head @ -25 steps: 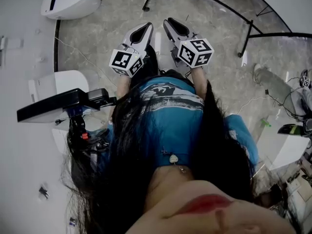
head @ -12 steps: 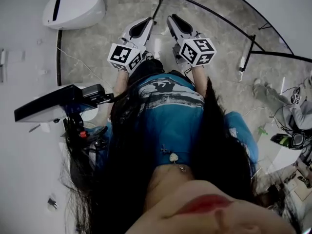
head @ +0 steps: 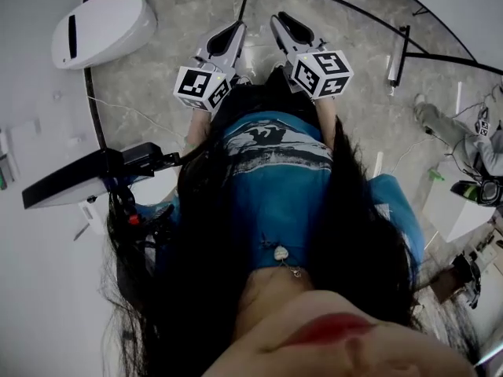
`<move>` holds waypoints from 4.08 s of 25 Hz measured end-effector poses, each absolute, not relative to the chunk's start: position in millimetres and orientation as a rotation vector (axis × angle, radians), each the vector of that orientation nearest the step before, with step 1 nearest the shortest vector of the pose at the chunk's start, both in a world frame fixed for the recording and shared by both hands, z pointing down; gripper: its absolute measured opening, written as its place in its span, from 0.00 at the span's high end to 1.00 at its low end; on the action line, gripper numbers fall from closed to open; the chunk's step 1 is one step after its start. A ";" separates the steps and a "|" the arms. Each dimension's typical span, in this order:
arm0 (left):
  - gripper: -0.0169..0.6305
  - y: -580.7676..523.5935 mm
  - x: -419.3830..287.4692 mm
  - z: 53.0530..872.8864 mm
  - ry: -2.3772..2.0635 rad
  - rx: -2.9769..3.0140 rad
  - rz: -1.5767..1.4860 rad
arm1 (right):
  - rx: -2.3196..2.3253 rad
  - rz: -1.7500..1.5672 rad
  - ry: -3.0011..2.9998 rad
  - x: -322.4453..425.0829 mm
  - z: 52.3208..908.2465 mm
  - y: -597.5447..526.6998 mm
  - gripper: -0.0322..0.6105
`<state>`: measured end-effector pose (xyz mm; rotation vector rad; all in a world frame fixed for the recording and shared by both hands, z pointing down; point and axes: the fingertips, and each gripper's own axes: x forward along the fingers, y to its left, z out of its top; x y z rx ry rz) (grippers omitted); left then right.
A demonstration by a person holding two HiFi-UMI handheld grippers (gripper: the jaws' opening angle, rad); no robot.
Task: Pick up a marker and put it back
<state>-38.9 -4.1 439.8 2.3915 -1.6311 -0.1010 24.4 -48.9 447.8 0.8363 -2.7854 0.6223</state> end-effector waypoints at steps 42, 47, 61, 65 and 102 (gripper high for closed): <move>0.97 -258.5 -134.6 428.5 -1.920 2.201 -0.076 | 0.495 -0.147 -2.352 -112.5 488.3 -337.3 0.76; 0.97 -260.6 -118.1 429.8 -1.854 2.254 -0.059 | 0.477 -0.098 -2.393 -90.4 486.8 -332.6 0.82; 0.97 -278.1 -182.6 423.5 -1.545 2.454 -0.052 | 1.006 0.104 -2.581 -110.0 404.0 -360.2 0.84; 0.97 -274.6 -164.9 420.5 -1.449 2.507 -0.067 | 1.190 0.150 -2.650 -74.6 368.8 -351.9 0.84; 0.97 -259.3 -126.1 410.2 -1.191 2.659 -0.109 | 1.546 0.235 -2.684 -2.9 330.4 -302.9 0.84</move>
